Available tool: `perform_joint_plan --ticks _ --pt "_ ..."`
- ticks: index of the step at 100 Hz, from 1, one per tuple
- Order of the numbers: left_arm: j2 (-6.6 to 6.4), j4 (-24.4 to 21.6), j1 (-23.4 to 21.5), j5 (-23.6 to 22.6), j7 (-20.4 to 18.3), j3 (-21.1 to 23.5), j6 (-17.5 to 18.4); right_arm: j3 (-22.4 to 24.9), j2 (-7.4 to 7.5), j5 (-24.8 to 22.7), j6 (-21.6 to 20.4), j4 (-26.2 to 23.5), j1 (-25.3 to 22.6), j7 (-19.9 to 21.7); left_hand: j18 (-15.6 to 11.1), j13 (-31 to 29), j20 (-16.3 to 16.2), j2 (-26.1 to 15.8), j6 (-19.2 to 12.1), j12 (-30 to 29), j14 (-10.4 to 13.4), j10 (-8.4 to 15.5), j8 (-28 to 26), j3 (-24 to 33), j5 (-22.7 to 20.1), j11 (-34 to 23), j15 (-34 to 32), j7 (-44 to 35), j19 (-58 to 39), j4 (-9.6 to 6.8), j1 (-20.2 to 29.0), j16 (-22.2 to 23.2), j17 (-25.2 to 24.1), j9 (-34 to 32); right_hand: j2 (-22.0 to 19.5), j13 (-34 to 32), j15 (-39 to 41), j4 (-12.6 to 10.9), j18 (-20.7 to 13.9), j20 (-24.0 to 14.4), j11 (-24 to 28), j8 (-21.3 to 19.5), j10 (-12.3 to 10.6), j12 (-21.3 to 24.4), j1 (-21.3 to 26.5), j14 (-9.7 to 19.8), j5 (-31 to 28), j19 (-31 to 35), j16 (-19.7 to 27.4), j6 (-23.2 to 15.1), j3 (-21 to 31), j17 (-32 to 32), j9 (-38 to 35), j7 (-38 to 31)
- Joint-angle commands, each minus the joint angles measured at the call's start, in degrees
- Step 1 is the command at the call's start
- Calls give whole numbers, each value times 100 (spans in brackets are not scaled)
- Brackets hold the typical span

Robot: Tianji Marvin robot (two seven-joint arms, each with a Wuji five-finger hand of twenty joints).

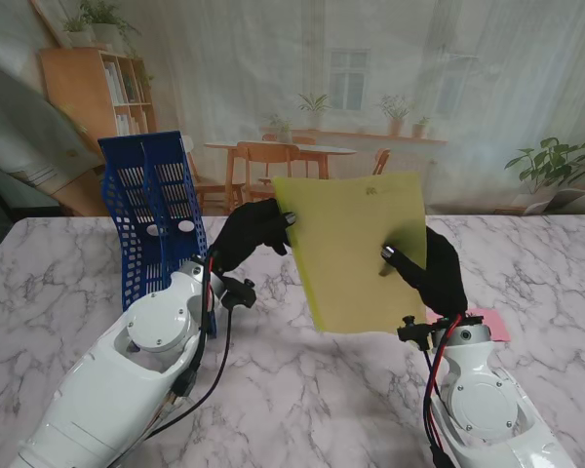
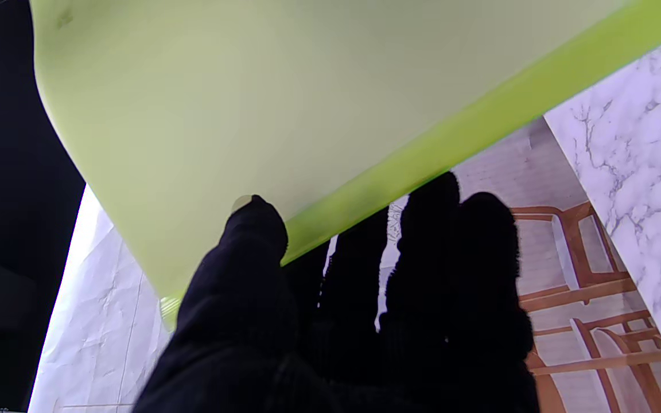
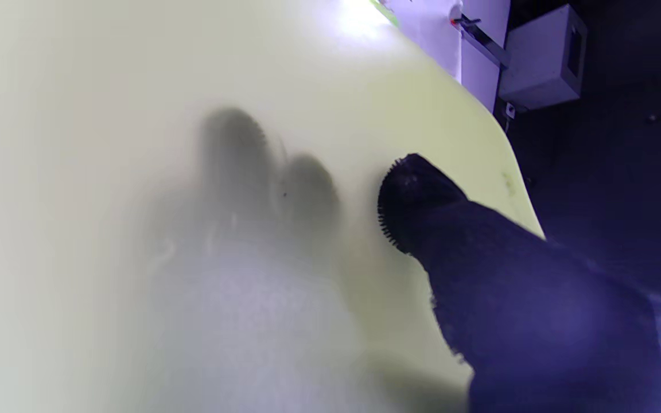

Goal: Open the sliding file folder, put the receipt in and insert it into the document holder

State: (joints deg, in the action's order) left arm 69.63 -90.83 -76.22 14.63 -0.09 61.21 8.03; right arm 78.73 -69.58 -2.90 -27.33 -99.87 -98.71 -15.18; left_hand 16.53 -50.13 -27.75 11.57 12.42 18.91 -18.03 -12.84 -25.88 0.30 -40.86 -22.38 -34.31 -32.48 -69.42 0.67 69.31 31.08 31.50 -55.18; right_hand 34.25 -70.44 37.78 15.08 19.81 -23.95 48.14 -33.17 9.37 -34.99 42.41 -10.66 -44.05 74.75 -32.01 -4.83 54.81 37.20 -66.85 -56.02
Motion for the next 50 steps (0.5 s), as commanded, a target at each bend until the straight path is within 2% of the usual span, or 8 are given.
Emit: perform_joint_plan --ticks 1,11,24,39,50 --pt "9 -87 4 11 -68 -1 21 4 41 -13 82 22 -66 66 -351 -143 -31 -138 -254 71 92 65 -68 278 -142 -108 -221 -198 -181 -155 466 16 104 -64 -510 -121 72 -225 -92 -12 106 -361 -226 -41 455 97 -442 123 -56 -1082 475 -90 -93 -557" --pt "12 -116 -6 27 -42 26 24 16 53 -76 153 17 -92 89 -351 -50 -9 -151 -201 55 73 26 -19 337 -6 -55 -168 -107 -120 -132 466 0 22 53 -540 -91 -24 -230 155 -37 51 -439 -212 13 479 63 -402 117 3 -1024 514 -76 -60 -573" --pt "3 -112 -22 37 -69 45 51 -3 33 -40 137 45 -86 34 -353 121 34 -150 -162 1 67 -2 47 421 204 62 -40 100 29 -115 466 -42 -138 286 -553 -100 -17 -225 29 -21 118 -505 -206 -8 490 65 -382 91 6 -989 535 -12 -34 -585" --pt "-2 -101 -33 51 -85 56 84 -23 25 11 145 43 -84 15 -336 195 31 -144 -303 13 60 27 34 594 297 76 7 242 92 -81 465 -48 -230 358 -549 -105 7 -225 -35 -13 145 -527 -203 -7 491 86 -395 77 -7 -979 542 8 -34 -585" --pt "-8 -91 -28 46 -104 66 137 -22 27 39 147 34 -88 32 -337 214 11 -128 -546 53 63 52 -9 822 300 90 6 283 94 -66 465 -36 -253 379 -550 -110 20 -223 -47 -11 153 -531 -200 -5 492 88 -397 76 -14 -974 542 20 -31 -582"
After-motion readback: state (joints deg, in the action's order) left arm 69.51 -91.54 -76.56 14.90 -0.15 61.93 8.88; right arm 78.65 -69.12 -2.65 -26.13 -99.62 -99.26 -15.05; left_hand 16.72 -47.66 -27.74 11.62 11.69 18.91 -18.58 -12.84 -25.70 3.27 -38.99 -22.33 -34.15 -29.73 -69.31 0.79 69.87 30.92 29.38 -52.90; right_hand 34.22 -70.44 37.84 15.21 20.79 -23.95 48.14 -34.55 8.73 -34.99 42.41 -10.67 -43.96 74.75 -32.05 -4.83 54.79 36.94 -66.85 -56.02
